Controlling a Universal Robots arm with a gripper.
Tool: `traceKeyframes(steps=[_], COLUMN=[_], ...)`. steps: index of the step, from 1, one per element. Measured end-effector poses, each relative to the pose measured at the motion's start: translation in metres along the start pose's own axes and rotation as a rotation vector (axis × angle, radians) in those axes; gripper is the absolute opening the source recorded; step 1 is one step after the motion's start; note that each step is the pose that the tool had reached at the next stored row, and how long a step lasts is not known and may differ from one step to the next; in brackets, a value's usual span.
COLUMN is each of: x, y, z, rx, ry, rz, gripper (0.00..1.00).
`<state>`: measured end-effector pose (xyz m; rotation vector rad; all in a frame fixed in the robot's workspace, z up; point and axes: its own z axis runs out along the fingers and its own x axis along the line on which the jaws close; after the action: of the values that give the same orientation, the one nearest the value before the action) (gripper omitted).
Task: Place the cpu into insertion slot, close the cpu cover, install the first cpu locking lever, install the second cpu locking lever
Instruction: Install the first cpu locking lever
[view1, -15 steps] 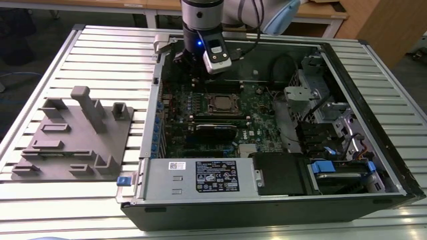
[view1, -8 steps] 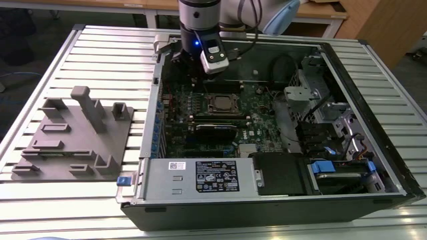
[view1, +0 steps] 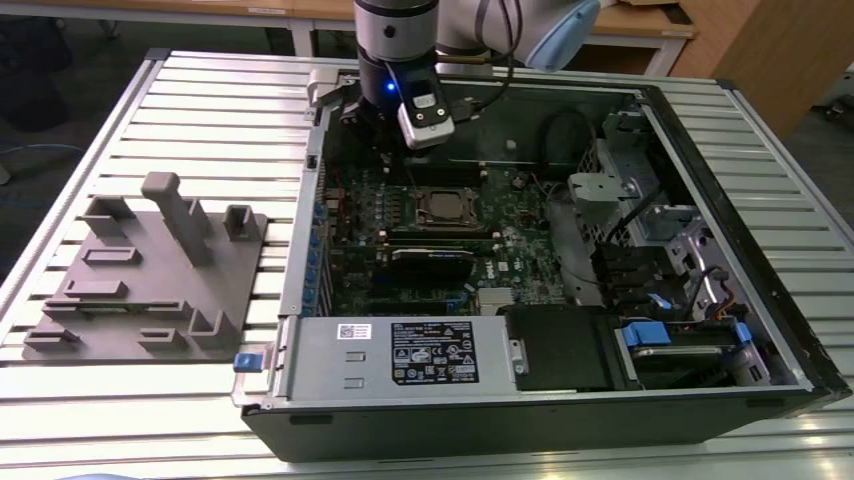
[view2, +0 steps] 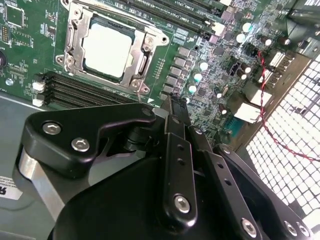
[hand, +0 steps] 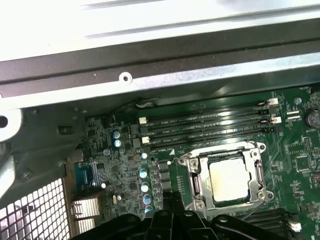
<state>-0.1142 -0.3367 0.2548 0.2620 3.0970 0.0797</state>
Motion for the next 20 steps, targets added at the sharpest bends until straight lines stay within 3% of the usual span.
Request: traceKeyframes(steps=[6, 15, 20], x=[-0.0001, 0.0, 0.0006], y=[0.0, -0.0001, -0.0001], z=[0.0, 0.0, 0.0001], rx=[-0.0009, -0.0037, -0.0191], ry=[0.0002, 0.005, 0.0072], rz=[-0.002, -0.087, -0.096], gripper=[0.11, 0.11, 0.11])
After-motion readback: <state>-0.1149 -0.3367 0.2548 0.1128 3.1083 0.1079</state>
